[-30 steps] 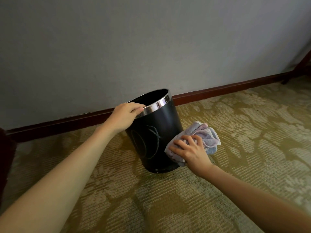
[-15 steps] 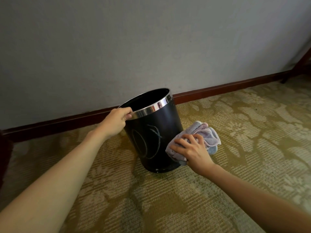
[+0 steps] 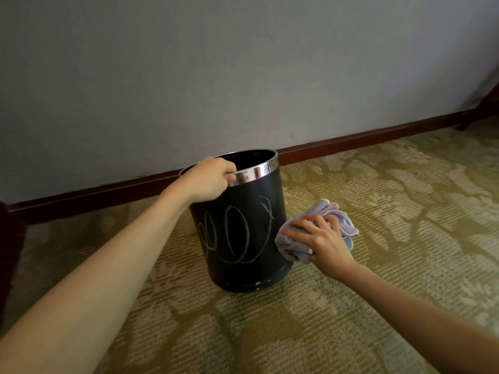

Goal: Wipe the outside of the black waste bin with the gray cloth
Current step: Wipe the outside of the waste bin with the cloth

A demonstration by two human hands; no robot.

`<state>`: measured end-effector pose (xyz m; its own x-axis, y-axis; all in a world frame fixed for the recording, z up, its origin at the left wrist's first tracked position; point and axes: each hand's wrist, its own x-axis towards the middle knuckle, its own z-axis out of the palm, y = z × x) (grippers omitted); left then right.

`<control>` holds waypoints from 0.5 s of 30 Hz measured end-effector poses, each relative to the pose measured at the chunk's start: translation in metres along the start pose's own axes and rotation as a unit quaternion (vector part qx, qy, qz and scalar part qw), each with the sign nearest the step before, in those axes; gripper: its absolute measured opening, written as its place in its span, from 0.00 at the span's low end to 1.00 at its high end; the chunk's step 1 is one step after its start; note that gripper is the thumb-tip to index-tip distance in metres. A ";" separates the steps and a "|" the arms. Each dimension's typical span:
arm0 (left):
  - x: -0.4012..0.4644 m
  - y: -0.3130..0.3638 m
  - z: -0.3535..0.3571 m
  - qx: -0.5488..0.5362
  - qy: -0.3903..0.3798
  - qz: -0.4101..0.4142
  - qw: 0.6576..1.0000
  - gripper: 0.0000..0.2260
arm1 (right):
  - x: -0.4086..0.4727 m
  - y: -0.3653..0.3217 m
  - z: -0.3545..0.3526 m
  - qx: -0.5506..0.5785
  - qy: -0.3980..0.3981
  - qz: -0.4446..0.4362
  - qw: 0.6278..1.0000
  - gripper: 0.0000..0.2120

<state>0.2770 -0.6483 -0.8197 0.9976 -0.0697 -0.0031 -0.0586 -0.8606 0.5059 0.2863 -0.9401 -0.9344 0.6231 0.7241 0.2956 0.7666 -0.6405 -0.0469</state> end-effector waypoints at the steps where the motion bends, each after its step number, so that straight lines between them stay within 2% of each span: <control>1: 0.000 0.001 -0.003 0.009 -0.013 -0.002 1.000 0.16 | 0.001 -0.001 0.001 0.005 -0.006 -0.003 1.000 0.19; 6: -0.002 -0.002 -0.006 0.009 -0.014 -0.019 1.000 0.17 | 0.013 -0.006 -0.003 0.040 -0.001 0.024 0.999 0.22; 10: -0.003 0.003 -0.001 -0.006 0.006 -0.024 1.000 0.15 | 0.048 -0.006 -0.022 0.087 0.072 0.099 0.989 0.22; 15: -0.004 0.019 0.009 -0.011 0.017 -0.014 1.000 0.15 | 0.088 -0.004 -0.041 0.115 0.183 0.186 0.959 0.25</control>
<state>0.2716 -0.6686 -0.8176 0.9995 -0.0281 0.0120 -0.0302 -0.8504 0.5253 0.3316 -0.8846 -0.8692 0.7956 0.2919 0.5309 0.5428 -0.7327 -0.4105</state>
